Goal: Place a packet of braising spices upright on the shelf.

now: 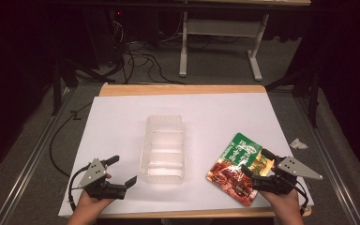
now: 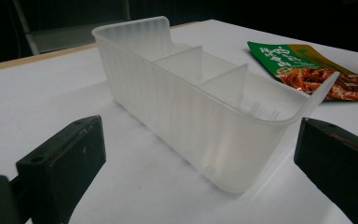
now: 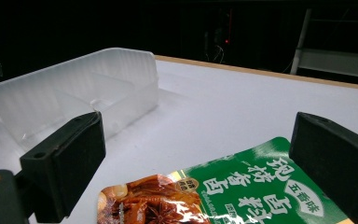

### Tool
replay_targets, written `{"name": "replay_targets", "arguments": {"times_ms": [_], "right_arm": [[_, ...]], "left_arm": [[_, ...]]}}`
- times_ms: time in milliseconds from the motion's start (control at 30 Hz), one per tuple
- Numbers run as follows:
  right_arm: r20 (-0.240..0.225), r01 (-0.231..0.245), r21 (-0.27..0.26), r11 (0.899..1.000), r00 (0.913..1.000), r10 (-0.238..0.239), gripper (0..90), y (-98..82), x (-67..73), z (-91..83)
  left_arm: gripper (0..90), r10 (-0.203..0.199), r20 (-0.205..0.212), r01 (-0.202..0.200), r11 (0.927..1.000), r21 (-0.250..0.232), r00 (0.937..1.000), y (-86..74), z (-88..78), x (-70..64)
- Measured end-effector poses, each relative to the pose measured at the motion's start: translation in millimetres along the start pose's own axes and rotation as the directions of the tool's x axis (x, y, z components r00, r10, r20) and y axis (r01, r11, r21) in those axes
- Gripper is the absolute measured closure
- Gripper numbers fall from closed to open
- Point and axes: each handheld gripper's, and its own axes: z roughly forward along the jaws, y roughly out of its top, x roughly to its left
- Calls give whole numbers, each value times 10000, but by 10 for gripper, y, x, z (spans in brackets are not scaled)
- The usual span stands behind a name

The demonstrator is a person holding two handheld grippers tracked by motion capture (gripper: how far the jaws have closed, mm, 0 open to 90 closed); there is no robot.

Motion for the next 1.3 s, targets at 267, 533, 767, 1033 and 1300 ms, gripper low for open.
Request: {"name": "replay_targets", "arguments": {"times_ms": [267, 533, 767, 1033, 1300], "right_arm": [[136, 36, 138, 9999, 9999, -38, 52, -11, -59, -5], [577, -239, 310, 9992, 9981, 221, 77, -24, -194, -23], [1062, -634, 613, 9961, 9927, 567, 86, -68, -357, -42], [1615, -1360, 840, 9871, 9794, 1212, 125, -128, -590, -74], [2138, -2006, 1008, 9745, 9609, 1757, 146, -183, -788, -154]], "left_arm": [[24, -84, -39, 86, 9993, 363, 10000, -24, 47, 35], [24, -80, -74, 83, 9989, 455, 9999, -37, 58, 50], [24, -59, -75, 63, 9983, 573, 10000, -46, 83, 44], [25, -54, -51, 57, 9978, 658, 10000, -57, 100, 45], [25, -18, 13, 17, 9978, 662, 10000, -59, 106, 37]]}}
